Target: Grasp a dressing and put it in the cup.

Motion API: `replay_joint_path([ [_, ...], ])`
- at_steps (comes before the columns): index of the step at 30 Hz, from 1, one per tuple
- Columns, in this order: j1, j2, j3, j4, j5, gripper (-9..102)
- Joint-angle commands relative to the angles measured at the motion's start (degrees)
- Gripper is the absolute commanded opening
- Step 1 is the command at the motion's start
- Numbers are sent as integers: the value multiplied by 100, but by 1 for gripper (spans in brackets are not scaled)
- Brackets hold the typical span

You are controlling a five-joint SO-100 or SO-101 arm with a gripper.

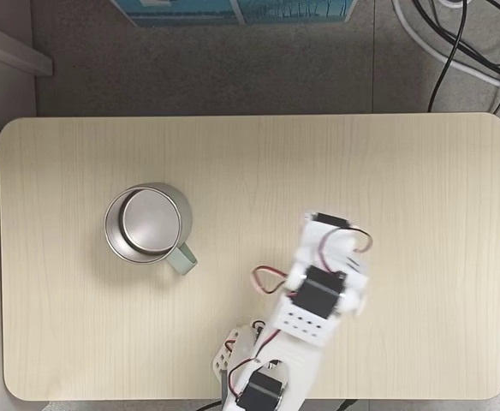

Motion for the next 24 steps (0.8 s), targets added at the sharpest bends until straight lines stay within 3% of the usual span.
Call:
replay_joint_path([
  [1, -1441, -281, 360, 0, 211, 0],
  [7, -2865, -97, 483, -237, 360, 0],
  [24, -3349, 35, -2004, -2013, -9, 0],
])
